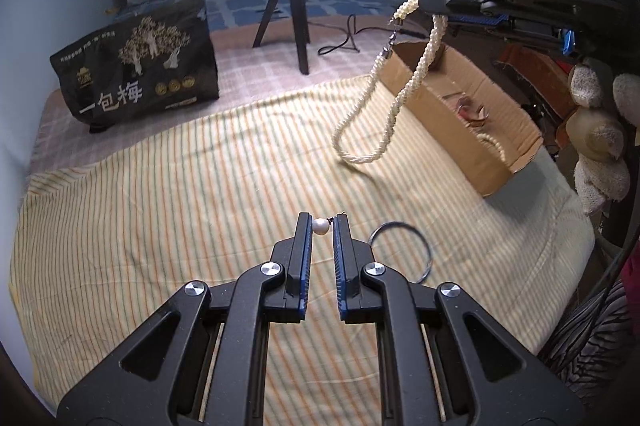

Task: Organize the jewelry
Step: 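Carry the necklace into the box and open the right tool there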

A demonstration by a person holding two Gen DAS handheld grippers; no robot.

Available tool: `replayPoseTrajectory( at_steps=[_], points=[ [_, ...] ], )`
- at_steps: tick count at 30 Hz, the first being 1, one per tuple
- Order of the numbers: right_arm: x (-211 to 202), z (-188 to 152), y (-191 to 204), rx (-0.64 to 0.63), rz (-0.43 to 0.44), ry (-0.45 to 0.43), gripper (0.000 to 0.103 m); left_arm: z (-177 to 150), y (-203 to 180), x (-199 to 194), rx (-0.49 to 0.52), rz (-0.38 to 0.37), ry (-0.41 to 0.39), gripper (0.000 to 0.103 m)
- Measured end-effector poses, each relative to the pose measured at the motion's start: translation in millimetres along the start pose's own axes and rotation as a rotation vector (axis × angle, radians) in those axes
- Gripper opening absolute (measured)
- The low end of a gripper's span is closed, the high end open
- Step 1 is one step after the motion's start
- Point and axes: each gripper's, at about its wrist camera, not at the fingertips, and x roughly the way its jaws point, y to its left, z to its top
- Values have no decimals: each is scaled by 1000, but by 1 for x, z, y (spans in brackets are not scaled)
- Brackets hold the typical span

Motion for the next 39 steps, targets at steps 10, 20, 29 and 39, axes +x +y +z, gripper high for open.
replayPoseTrajectory(
  at_steps=[10, 20, 29, 39],
  points=[
    [-47, 16, -17, 7, -7, -87, 6, 15, -38, -9, 33, -36, -42, 8],
    [-97, 26, -60, 49, -77, -171, 6, 35, -92, -6, 79, -111, -81, 8],
    [-128, 26, -101, 95, -144, -206, 6, 48, -141, 10, 116, -171, -92, 8],
    [-140, 25, -136, 123, -200, -200, 6, 59, -183, 36, 156, -203, -86, 8]
  ],
)
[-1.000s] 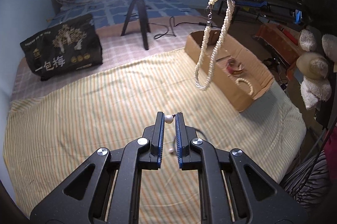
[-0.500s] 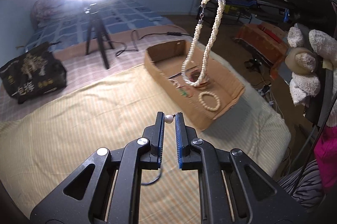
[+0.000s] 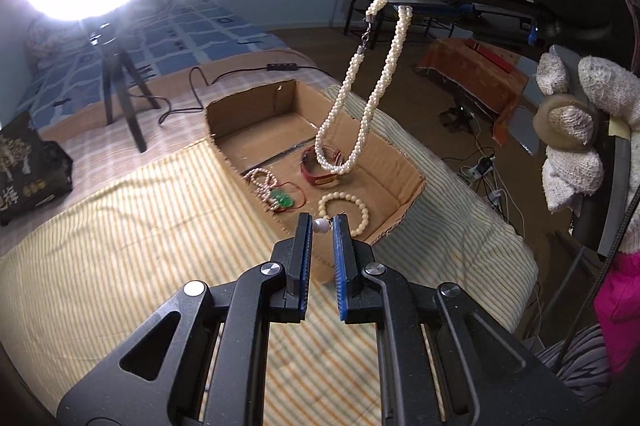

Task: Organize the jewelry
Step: 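Carry the necklace into the box and open the right tool there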

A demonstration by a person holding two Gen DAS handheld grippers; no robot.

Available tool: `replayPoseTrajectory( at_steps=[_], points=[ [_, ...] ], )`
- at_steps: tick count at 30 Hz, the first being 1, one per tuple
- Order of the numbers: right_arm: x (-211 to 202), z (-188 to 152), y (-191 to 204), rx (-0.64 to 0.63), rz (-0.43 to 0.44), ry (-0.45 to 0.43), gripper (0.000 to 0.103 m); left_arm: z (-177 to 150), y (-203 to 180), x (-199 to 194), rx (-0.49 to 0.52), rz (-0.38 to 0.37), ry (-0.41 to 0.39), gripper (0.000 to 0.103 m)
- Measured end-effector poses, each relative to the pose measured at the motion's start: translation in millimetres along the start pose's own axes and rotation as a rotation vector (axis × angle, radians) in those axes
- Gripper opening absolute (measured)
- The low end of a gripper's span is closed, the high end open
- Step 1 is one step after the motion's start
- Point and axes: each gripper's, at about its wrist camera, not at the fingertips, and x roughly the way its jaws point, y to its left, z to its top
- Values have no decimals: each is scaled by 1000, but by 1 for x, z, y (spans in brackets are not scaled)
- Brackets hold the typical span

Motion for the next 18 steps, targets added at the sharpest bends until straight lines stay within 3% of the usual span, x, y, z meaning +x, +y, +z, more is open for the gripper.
replayPoseTrajectory(
  at_steps=[18],
  points=[
    [61, 25, -17, -38, -19, 24, 6, 8, -5, 57, 29, -9, 62, 9]
  ],
)
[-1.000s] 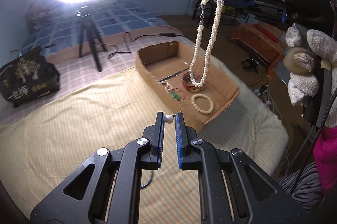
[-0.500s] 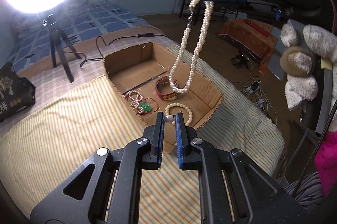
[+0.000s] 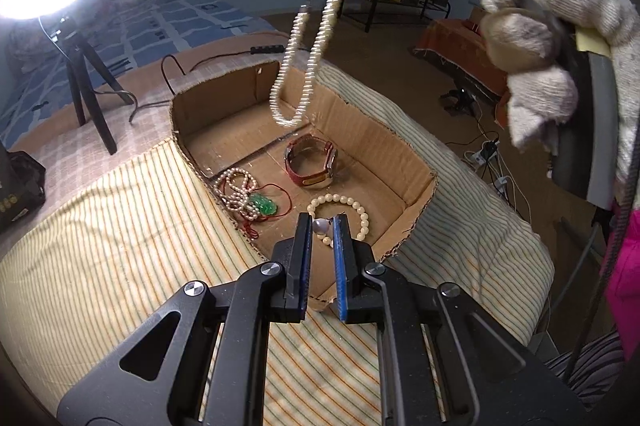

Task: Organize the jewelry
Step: 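Carry the necklace into the box and open the right tool there, then withdraw the right tool from the box toward the blue bangle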

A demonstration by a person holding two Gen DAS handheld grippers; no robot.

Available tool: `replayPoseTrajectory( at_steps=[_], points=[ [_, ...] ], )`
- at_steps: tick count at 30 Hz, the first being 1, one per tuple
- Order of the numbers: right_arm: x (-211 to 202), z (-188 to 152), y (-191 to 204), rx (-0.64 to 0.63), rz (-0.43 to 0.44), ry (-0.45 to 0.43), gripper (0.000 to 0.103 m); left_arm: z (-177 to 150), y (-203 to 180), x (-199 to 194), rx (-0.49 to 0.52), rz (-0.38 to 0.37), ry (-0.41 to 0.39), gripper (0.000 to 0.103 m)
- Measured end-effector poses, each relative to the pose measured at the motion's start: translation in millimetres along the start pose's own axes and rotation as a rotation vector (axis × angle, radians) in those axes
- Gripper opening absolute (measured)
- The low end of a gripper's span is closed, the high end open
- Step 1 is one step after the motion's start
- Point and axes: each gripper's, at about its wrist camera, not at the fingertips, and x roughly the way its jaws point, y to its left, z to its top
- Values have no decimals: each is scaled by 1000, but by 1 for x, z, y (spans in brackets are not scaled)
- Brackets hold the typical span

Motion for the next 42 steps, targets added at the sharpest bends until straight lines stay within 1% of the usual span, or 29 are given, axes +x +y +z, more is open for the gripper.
replayPoseTrajectory(
  at_steps=[5, 7, 8, 9, 10, 11, 12, 14, 15, 16, 19, 20, 22, 24, 35, 42],
  points=[
    [25, -10, -10, 20, 6, 57, 6, 2, 2, 8, -15, 6, 2, 9],
    [30, -13, -14, 34, 3, 74, 14, 3, 4, 10, -23, 3, 10, 9],
    [32, -15, -17, 45, -1, 82, 19, 3, 4, 11, -24, -2, 14, 12],
    [33, -15, -20, 52, -1, 83, 32, 3, 4, 11, -23, 0, 15, 26],
    [34, -16, -22, 58, -6, 83, 43, 3, 4, 11, -22, 6, 12, 36],
    [34, -17, -24, 63, -19, 85, 46, 3, 4, 11, -22, 8, 5, 53],
    [35, -18, -25, 64, -26, 86, 50, 2, 3, 10, -23, 9, -3, 56],
    [35, -19, -28, 66, -45, 94, 62, 3, 2, 9, -20, 11, -4, 56],
    [35, -19, -29, 67, -54, 94, 72, 3, 2, 9, -21, 14, -4, 56],
    [34, -19, -29, 68, -65, 93, 80, 3, 2, 9, -23, 14, -3, 57],
    [33, -19, -29, 62, -89, 94, 88, 2, 2, 9, -25, 12, 7, 57],
    [33, -19, -28, 56, -99, 98, 89, 1, 2, 9, -25, 13, 11, 58],
    [32, -19, -27, 50, -120, 99, 97, 1, 2, 9, -27, 15, 14, 59],
    [31, -19, -25, 43, -140, 96, 101, 1, 2, 6, -28, 17, 13, 59],
    [18, -20, -7, -35, -223, 84, 103, -4, 5, -16, -30, 34, -9, 59],
    [-3, -30, 3, -58, -250, 69, 103, -13, 23, -40, -43, 59, -28, 59]
  ],
)
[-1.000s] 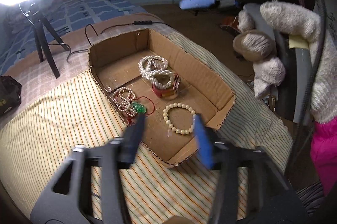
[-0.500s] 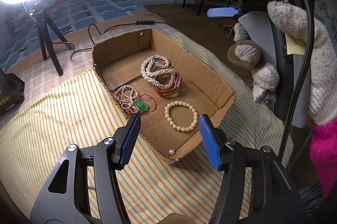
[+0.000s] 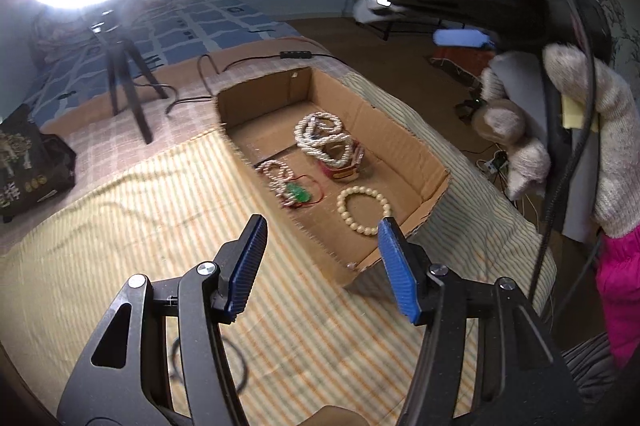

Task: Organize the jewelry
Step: 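Withdraw the right tool from the box toward the blue bangle, then lower the right tool onto the blue bangle and close on its rim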

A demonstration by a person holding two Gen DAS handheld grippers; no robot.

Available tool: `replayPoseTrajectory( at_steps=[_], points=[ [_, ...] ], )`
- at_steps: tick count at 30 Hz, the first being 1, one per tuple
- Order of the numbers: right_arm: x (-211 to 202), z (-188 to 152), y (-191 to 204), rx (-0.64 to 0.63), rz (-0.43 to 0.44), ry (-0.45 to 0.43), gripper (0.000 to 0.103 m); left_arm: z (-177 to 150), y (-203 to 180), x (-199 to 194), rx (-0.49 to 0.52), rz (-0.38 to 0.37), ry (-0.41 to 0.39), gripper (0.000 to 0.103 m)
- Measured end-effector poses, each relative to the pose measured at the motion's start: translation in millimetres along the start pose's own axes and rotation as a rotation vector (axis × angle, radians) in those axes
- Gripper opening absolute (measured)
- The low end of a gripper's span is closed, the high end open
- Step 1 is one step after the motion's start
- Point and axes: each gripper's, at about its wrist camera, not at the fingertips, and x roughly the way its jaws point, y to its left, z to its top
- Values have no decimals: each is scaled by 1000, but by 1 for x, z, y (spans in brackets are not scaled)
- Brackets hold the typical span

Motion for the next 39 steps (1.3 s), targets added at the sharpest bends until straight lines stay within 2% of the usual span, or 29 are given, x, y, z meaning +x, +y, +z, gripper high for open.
replayPoseTrajectory(
  at_steps=[5, 12, 23, 25, 27, 28, 30, 34, 35, 39],
  points=[
    [-18, -11, 5, -23, 3, -14, 103, -8, 26, -21, -29, 35, -16, 59],
    [-41, -35, 31, -91, 57, -16, 103, -17, 68, -45, -100, 77, -34, 59],
    [-55, -99, 89, -214, 203, 92, 96, -40, 110, -53, -161, 114, 6, 59],
    [-50, -110, 100, -237, 232, 132, 90, -45, 113, -55, -160, 119, 13, 59],
    [-43, -122, 111, -262, 255, 175, 83, -51, 115, -54, -156, 125, 30, 47],
    [-37, -130, 118, -274, 267, 208, 78, -54, 116, -54, -155, 128, 41, 45],
    [-25, -144, 127, -285, 283, 268, 74, -58, 119, -55, -155, 138, 50, 45],
    [3, -172, 144, -309, 304, 388, 56, -67, 127, -62, -167, 146, 52, 42],
    [9, -178, 148, -314, 301, 408, 54, -68, 129, -63, -171, 147, 54, 37],
    [26, -188, 155, -322, 265, 445, 50, -76, 138, -62, -187, 142, 74, 35]
  ],
)
